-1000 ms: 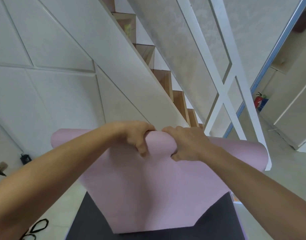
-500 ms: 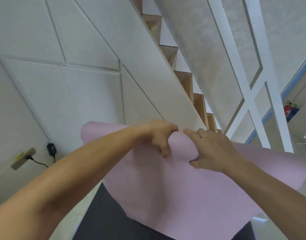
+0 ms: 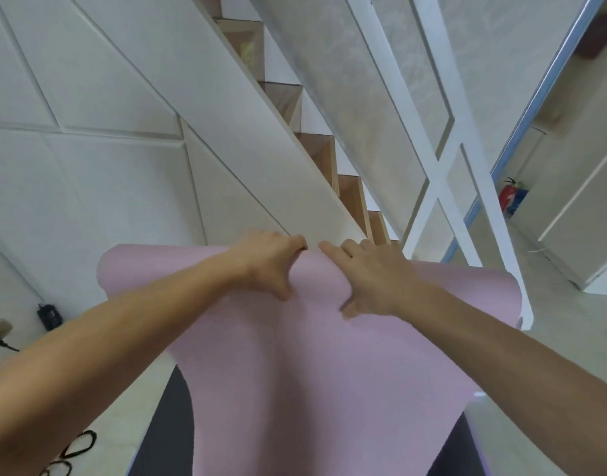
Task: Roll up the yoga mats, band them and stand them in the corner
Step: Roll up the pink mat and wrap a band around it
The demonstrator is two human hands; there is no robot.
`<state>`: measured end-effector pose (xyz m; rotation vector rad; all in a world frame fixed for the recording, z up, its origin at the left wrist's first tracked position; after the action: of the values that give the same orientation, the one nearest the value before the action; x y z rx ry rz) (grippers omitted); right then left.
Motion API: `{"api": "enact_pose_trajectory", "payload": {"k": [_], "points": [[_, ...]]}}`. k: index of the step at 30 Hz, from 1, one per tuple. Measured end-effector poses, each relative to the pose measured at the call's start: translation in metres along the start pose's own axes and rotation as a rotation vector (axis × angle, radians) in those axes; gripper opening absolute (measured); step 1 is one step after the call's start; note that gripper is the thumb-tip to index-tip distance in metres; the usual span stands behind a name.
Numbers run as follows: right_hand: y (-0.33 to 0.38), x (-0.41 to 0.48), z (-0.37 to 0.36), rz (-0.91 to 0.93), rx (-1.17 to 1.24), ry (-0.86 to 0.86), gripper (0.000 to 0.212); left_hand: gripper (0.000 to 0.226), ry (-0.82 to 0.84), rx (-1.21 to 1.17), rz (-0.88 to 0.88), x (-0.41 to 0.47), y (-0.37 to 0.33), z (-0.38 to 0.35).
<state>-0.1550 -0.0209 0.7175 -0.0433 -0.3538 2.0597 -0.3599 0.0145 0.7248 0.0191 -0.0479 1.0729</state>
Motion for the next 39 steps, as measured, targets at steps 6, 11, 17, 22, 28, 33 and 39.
{"api": "enact_pose_trajectory", "payload": {"k": [6, 11, 17, 22, 28, 33, 39], "points": [[0.002, -0.004, -0.004, -0.01, 0.131, -0.042, 0.083, 0.071, 0.288, -0.307, 0.053, -0.003, -0.002, 0.015], [-0.013, 0.011, 0.012, -0.047, 0.306, 0.144, 0.08, 0.118, -0.018, 0.205, -0.063, -0.024, -0.022, -0.003], [-0.01, 0.003, 0.004, 0.004, 0.283, 0.183, 0.1, 0.084, -0.076, 0.115, -0.01, -0.023, -0.024, -0.019], [0.002, -0.017, -0.021, 0.042, -0.066, -0.089, 0.121, 0.079, 0.225, -0.351, 0.085, -0.007, -0.012, 0.0], [-0.01, 0.001, 0.001, 0.023, 0.106, -0.045, 0.081, 0.085, 0.327, -0.476, 0.075, 0.001, -0.008, 0.007], [-0.029, 0.016, 0.014, -0.037, 0.213, 0.097, 0.082, 0.105, -0.121, 0.188, -0.037, -0.013, -0.026, -0.01], [-0.009, -0.017, -0.031, 0.064, -0.067, -0.237, 0.128, 0.065, 0.231, -0.384, 0.105, -0.001, -0.005, 0.007]]}}
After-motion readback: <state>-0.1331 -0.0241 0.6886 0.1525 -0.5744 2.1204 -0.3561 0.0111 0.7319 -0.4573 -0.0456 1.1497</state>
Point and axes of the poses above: each hand's wrist, its own x-axis towards the middle knuckle, its own z-axis out of the back of the hand, y = z × x, the point moved 1 cm from there along x, towards the middle knuckle, and after that the axes turned 6 degrees about -y, right-handed, at the moved point
